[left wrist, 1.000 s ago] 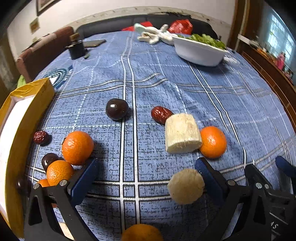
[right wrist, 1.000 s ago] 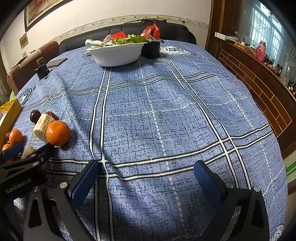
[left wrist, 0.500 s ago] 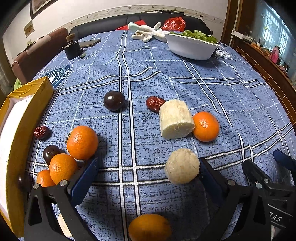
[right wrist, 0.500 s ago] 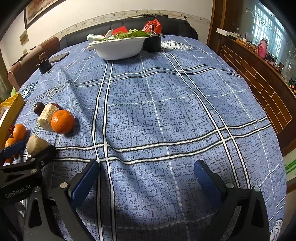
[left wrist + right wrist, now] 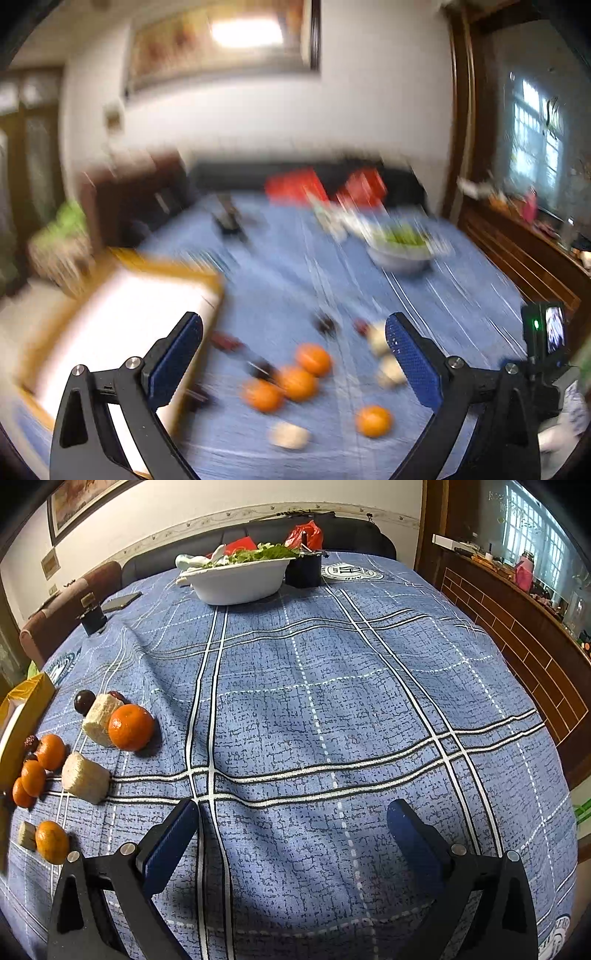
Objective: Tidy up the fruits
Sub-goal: 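Grasp the round white yam slice with the left tool while the right tool grasps an orange, then carry the slice and orange into the yellow tray and open both tools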
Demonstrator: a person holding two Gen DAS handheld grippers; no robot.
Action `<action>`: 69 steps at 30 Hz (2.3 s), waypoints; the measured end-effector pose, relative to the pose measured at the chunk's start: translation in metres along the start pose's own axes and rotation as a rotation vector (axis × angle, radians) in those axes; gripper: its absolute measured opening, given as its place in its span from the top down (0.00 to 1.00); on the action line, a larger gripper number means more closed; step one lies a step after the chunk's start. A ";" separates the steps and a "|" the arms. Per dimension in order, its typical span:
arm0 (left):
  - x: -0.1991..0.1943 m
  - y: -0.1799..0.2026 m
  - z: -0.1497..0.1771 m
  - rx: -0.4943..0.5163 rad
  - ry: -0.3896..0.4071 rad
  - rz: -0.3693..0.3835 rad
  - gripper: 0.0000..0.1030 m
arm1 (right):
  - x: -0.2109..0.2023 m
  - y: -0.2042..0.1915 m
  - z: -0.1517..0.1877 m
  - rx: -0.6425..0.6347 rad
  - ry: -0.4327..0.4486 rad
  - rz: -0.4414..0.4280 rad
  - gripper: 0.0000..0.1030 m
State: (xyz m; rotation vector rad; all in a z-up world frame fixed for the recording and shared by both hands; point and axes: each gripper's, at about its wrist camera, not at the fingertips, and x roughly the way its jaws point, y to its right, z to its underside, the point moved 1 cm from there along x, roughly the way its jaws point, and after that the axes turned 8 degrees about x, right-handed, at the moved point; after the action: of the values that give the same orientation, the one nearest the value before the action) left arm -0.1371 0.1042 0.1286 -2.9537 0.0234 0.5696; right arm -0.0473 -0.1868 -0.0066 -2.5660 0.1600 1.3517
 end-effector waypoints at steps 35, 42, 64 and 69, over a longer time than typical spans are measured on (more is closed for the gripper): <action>0.037 0.000 0.091 0.097 -0.397 0.298 0.29 | -0.028 -0.132 0.054 -0.207 -0.088 -0.394 0.64; 0.073 0.023 0.098 0.143 -0.505 0.291 0.35 | -0.025 -0.111 0.048 -0.083 -0.103 -0.481 0.63; 0.018 -0.116 0.075 -0.240 -0.348 0.182 0.73 | -0.063 -0.128 0.044 -0.115 -0.037 -0.473 0.64; 0.011 -0.170 0.079 -0.320 -0.310 0.077 0.73 | -0.093 -0.183 0.040 -0.206 -0.030 -0.570 0.64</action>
State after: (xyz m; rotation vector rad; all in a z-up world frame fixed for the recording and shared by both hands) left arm -0.1496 0.2832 0.0734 -3.1364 0.0164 1.1335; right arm -0.0950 -0.0012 0.0771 -2.4584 -0.6959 1.2214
